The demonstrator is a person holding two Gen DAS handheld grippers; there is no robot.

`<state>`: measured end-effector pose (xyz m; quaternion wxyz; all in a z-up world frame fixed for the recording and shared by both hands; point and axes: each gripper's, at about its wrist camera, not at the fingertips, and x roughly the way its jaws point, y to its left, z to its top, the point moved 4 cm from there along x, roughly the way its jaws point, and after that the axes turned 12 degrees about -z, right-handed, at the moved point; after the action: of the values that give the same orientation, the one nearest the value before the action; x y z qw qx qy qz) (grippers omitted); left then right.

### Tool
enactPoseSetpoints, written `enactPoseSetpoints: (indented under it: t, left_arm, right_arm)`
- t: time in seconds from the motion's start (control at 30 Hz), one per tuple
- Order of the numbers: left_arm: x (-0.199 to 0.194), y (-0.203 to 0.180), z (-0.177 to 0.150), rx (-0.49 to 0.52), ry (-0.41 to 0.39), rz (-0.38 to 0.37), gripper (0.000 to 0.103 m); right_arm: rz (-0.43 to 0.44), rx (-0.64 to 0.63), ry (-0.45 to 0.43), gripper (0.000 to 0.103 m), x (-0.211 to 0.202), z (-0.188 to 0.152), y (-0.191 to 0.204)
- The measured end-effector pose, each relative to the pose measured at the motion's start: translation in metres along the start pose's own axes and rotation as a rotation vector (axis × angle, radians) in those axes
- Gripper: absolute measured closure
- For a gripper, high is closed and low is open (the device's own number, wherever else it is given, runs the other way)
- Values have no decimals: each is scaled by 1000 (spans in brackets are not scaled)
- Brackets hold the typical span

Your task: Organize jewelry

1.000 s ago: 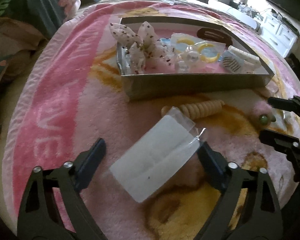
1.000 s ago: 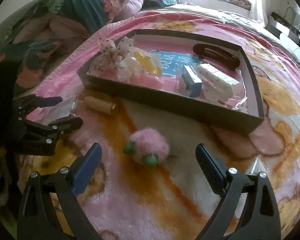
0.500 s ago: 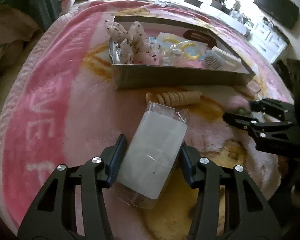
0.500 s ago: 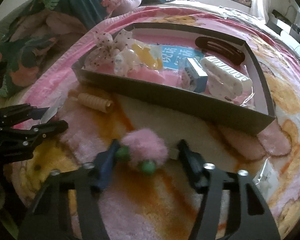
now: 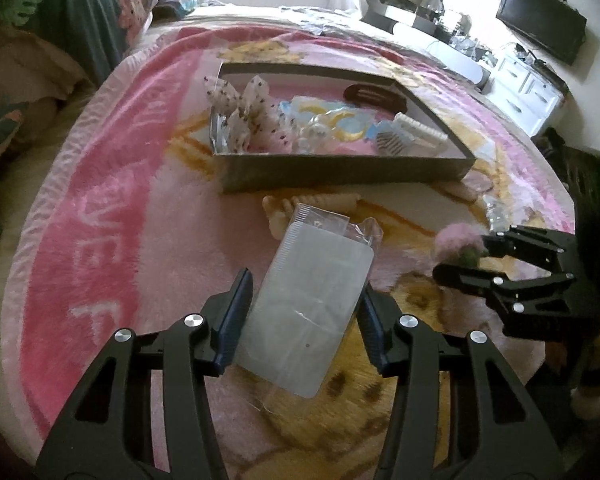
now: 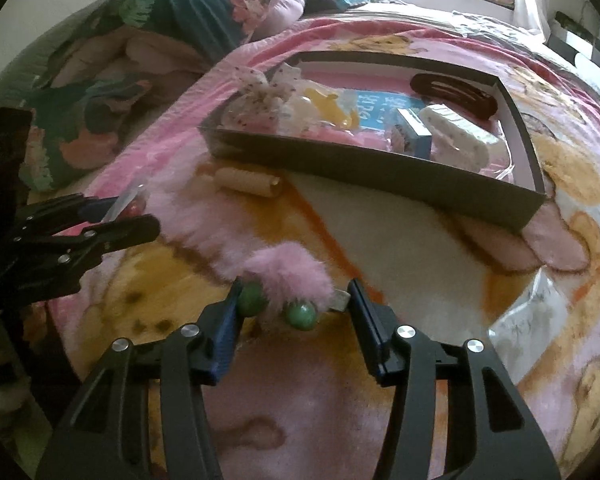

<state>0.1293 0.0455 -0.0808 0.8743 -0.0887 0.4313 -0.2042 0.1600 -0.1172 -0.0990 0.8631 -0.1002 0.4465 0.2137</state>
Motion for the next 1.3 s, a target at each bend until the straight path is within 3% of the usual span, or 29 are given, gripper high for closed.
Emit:
enactPoseSetpoints:
  t: [0.3,0.67,1.3]
  left_arm:
    - [-26,-23,12,28,-47,-2,61]
    - [-35,-56,38,80,-82,-16,61]
    - [-7,-84,96,152,-88,0,61]
  right_arm:
    - [14,18,-87,53,-51,-6,-9]
    - [-64,88,-221,53,-110,1,-55]
    - [-103,175,-308,53,-123,39,-104]
